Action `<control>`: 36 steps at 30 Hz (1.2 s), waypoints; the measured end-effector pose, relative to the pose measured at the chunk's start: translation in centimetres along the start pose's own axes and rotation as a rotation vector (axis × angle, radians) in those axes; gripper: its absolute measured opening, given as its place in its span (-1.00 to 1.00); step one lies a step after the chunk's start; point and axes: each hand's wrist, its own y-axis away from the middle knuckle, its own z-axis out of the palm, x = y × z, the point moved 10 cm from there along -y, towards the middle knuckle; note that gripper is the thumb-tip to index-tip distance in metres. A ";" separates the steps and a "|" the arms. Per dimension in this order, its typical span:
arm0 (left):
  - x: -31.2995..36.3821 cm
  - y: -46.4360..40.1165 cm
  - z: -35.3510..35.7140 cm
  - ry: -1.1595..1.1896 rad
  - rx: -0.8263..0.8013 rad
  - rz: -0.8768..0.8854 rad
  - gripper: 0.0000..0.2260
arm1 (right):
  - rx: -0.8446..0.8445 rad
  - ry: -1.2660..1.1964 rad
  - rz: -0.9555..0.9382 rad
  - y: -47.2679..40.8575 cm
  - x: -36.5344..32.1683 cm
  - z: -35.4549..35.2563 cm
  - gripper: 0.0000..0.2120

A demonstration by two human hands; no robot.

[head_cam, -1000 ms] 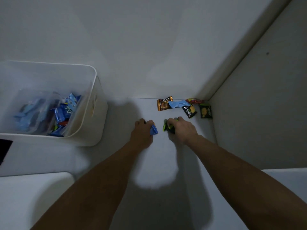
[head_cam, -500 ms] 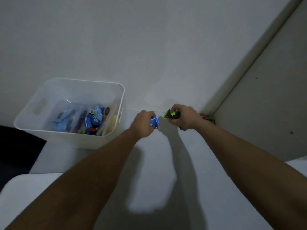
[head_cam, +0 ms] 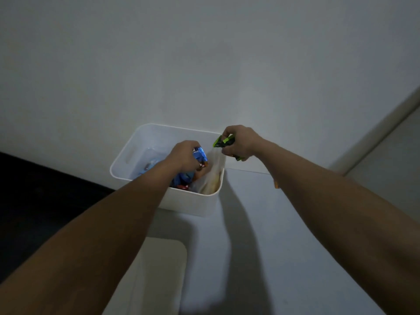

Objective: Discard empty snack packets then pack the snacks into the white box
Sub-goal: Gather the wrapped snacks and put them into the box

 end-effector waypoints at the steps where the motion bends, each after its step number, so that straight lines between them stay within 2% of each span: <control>1: -0.9 0.2 -0.3 0.003 -0.007 -0.010 -0.74 | -0.006 0.008 0.001 -0.4 -0.9 0.7 -0.70; 7: -5.7 0.6 -0.1 0.120 -0.050 -0.094 -0.70 | -0.021 0.067 0.026 -2.8 -3.9 4.6 -0.70; 11: -7.8 1.2 0.9 0.230 -0.128 -0.157 -0.35 | -0.057 0.052 0.049 -4.1 -4.6 6.5 -0.47; 13: -8.3 1.6 1.3 0.246 -0.147 -0.176 -0.28 | -0.055 0.007 0.085 -4.4 -4.3 6.8 -0.43; 17: -9.5 1.1 0.8 0.305 -0.067 -0.250 -0.33 | -0.024 -0.107 0.150 -4.2 -3.4 6.3 -0.58; 21: -9.3 0.6 0.1 0.398 0.012 -0.275 -0.46 | 0.001 -0.178 0.153 -3.2 -2.3 4.8 -0.55; 25: -7.8 0.3 -0.2 0.351 0.036 -0.252 -0.48 | 0.021 -0.213 0.155 -2.0 -0.6 2.9 -0.55; 29: -4.9 -0.3 0.2 0.326 0.037 -0.212 -0.50 | 0.012 -0.222 0.180 -0.2 2.0 1.1 -0.54; 36: 4.3 -1.4 4.2 0.295 -0.043 -0.088 -0.52 | 0.026 -0.217 0.249 3.6 9.0 -2.7 -0.54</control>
